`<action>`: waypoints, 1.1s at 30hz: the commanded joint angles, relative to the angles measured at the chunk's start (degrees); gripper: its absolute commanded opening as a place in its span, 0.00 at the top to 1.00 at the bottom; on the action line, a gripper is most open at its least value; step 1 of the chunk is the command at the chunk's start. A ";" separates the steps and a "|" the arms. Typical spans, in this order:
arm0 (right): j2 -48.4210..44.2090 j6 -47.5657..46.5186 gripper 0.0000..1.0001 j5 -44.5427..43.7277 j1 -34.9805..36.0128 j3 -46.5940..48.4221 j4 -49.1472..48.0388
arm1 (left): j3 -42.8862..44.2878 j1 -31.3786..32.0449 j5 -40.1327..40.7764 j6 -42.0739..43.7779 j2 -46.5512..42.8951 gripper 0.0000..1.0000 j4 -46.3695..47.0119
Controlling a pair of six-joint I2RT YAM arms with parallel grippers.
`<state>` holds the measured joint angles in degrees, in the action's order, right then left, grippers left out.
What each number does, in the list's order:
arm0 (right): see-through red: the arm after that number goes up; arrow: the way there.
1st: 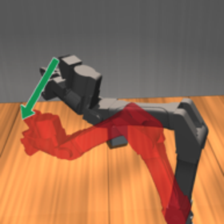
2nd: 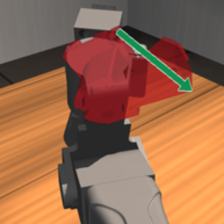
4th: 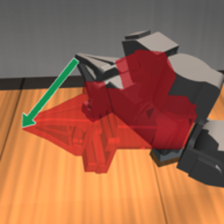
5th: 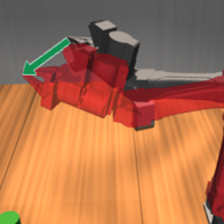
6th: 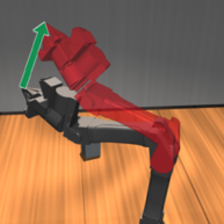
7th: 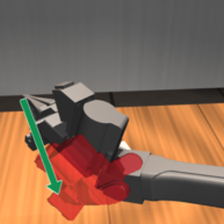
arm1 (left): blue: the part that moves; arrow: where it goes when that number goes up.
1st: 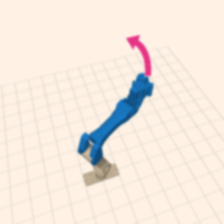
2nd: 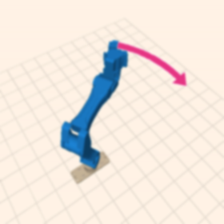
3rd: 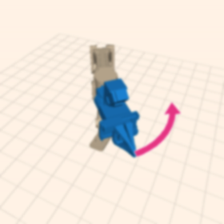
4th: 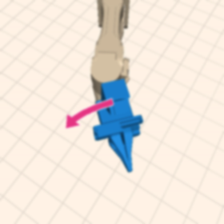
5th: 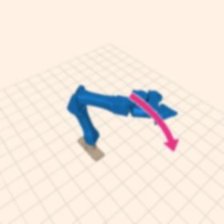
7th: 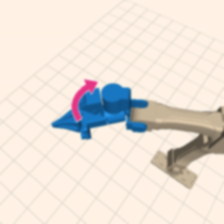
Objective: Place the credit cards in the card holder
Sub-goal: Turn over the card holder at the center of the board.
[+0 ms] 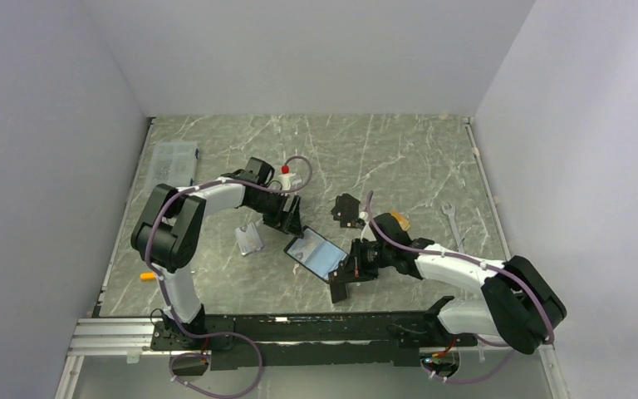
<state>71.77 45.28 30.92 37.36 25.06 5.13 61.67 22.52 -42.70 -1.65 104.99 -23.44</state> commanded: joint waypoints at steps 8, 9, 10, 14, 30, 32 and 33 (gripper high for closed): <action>-5.52 2.34 1.00 -1.01 -4.30 -4.40 -1.35 | 1.82 1.72 1.95 -0.40 4.47 0.22 -0.03; -5.31 2.53 1.00 -0.70 -4.52 -4.56 -2.07 | 1.72 1.81 1.81 -0.35 4.59 0.22 0.04; -4.93 2.68 1.00 -0.38 -4.66 -4.68 -2.92 | 1.78 1.89 1.61 -0.27 4.62 0.22 -0.04; -2.69 3.14 1.00 0.61 -4.65 -4.71 -4.92 | 1.44 2.08 1.20 0.11 4.95 0.23 -0.20; -10.75 -1.10 1.00 3.39 -5.41 -4.04 3.26 | 0.67 2.57 1.46 0.60 4.34 0.25 0.12; -10.56 -0.92 1.00 3.80 -5.67 -3.77 2.34 | 0.63 2.61 1.42 0.64 4.26 0.25 0.15; -9.84 -0.77 1.00 3.82 -5.73 -3.58 1.77 | 0.67 2.60 1.23 0.62 4.22 0.25 0.23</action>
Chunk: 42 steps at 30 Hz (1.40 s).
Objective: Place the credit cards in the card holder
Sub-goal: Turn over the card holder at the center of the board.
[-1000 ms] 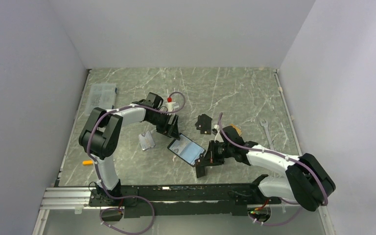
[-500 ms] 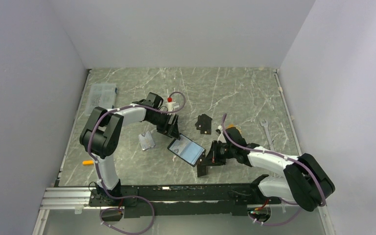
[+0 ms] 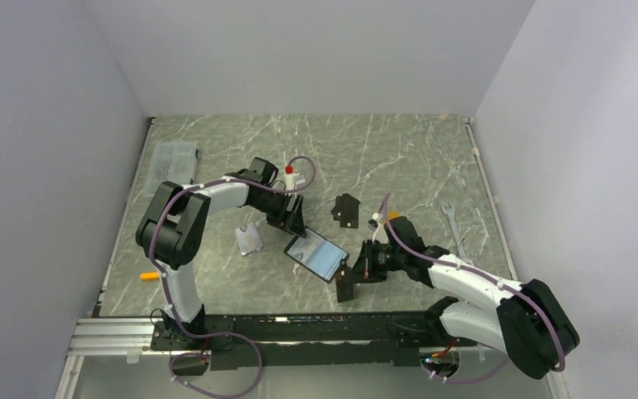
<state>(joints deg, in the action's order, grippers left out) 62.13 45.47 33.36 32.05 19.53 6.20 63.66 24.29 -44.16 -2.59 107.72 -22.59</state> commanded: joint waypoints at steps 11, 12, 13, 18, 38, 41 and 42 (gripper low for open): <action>6.55 1.19 1.00 3.50 -0.43 1.86 -8.92 | -1.41 0.84 2.02 1.79 1.16 0.26 -0.96; 6.43 1.15 1.00 3.66 -0.42 1.83 -8.94 | -1.42 0.83 1.97 1.87 1.13 0.26 -0.99; 6.28 0.89 1.00 3.83 -0.41 1.87 -8.57 | -1.43 0.76 1.91 1.89 1.15 0.26 -1.05; 4.84 -0.95 1.00 4.36 -0.70 1.85 -4.93 | -1.12 0.80 1.66 1.91 0.96 0.27 -1.19; 9.98 1.92 1.00 4.88 -1.32 -0.64 -13.62 | -1.40 0.84 0.57 1.89 0.82 0.28 -1.12; 9.85 2.15 1.00 4.87 -1.31 -1.55 -13.74 | -1.43 0.84 0.47 1.91 0.71 0.28 -1.03; 9.73 2.21 1.00 4.95 -1.29 -1.79 -13.83 | -1.54 0.78 0.47 1.89 0.66 0.28 -1.01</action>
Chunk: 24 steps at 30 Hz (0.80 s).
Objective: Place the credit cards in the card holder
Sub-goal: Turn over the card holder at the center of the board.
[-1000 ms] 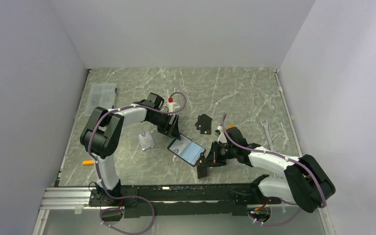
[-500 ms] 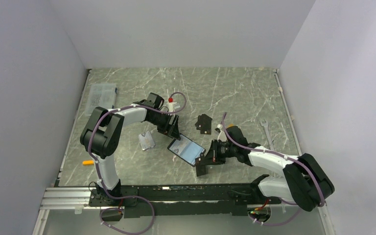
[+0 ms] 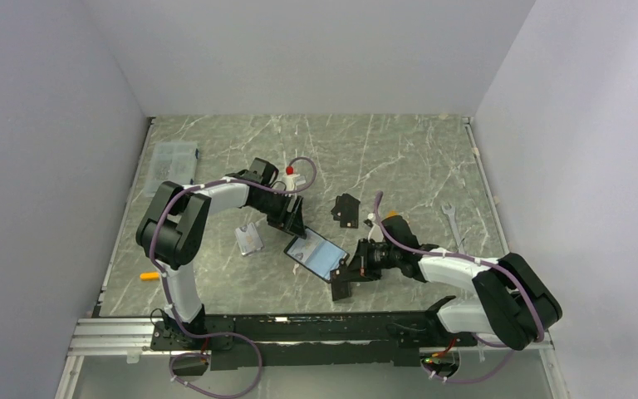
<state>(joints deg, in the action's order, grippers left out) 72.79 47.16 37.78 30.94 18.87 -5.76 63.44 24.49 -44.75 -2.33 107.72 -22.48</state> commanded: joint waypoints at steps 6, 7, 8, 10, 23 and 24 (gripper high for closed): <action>-0.97 0.48 1.00 0.36 -0.19 -1.82 -1.84 | -1.30 0.65 1.03 1.62 0.42 0.29 -1.07; -0.92 0.60 1.00 0.36 -0.19 -1.75 -2.07 | -1.30 0.64 0.88 1.62 0.37 0.29 -1.06; -0.72 0.72 1.00 0.36 -0.18 -1.66 -2.31 | -1.31 0.63 0.77 1.62 0.38 0.29 -1.03; -0.48 0.96 1.00 0.32 -0.18 -1.53 -2.87 | -1.37 0.65 0.74 1.65 0.36 0.29 -1.05; 5.06 3.03 1.00 0.00 -0.18 -1.29 -10.42 | -1.34 0.60 -0.06 1.62 0.30 0.30 -1.23; 5.43 3.01 1.00 0.01 -0.18 -1.00 -10.81 | -1.24 0.60 -0.31 1.62 0.30 0.30 -1.32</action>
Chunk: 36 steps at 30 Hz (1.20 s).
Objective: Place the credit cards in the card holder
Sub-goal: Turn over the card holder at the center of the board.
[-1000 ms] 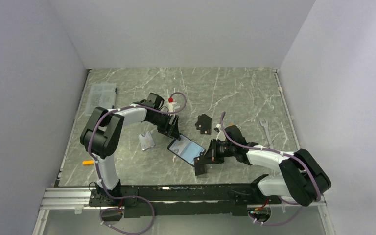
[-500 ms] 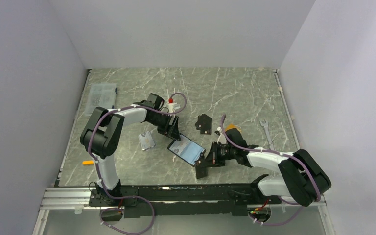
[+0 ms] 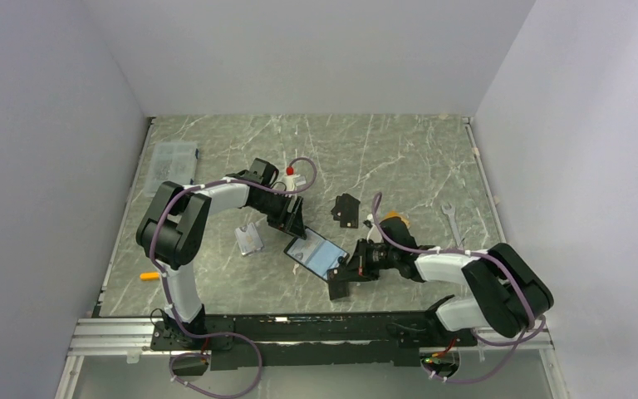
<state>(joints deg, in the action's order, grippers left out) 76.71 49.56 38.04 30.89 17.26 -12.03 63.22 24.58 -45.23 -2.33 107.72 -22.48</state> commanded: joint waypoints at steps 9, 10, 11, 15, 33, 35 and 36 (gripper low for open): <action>-0.93 -1.31 1.00 -2.17 -0.13 5.37 -2.81 | -0.89 0.47 -2.93 1.62 0.12 0.30 -1.01; -0.42 -1.65 1.00 -2.18 -0.13 6.29 -2.45 | -0.97 0.46 -3.46 1.62 0.14 0.30 -0.92; 0.15 -1.72 1.00 -2.02 -0.12 7.04 -2.57 | -0.99 0.43 -3.74 1.62 0.12 0.30 -0.81; 2.97 -0.99 1.00 -0.82 -0.05 8.57 -5.16 | -0.99 0.31 -4.31 1.62 -0.03 0.30 -1.11; 12.46 0.17 1.00 -0.65 0.34 13.33 -10.49 | -3.53 -4.50 -15.18 -3.77 0.14 0.28 4.57; 13.43 0.23 1.00 -0.73 0.35 13.67 -10.67 | -3.26 -4.45 -14.25 -3.18 0.70 0.28 3.76; 13.58 0.27 1.00 -0.84 0.39 13.82 -10.80 | -3.21 -4.47 -13.28 -2.93 0.99 0.29 3.16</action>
<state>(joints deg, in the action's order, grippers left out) 89.34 49.74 37.15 31.07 28.97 -18.81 59.79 19.97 -57.21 -5.69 107.74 -19.51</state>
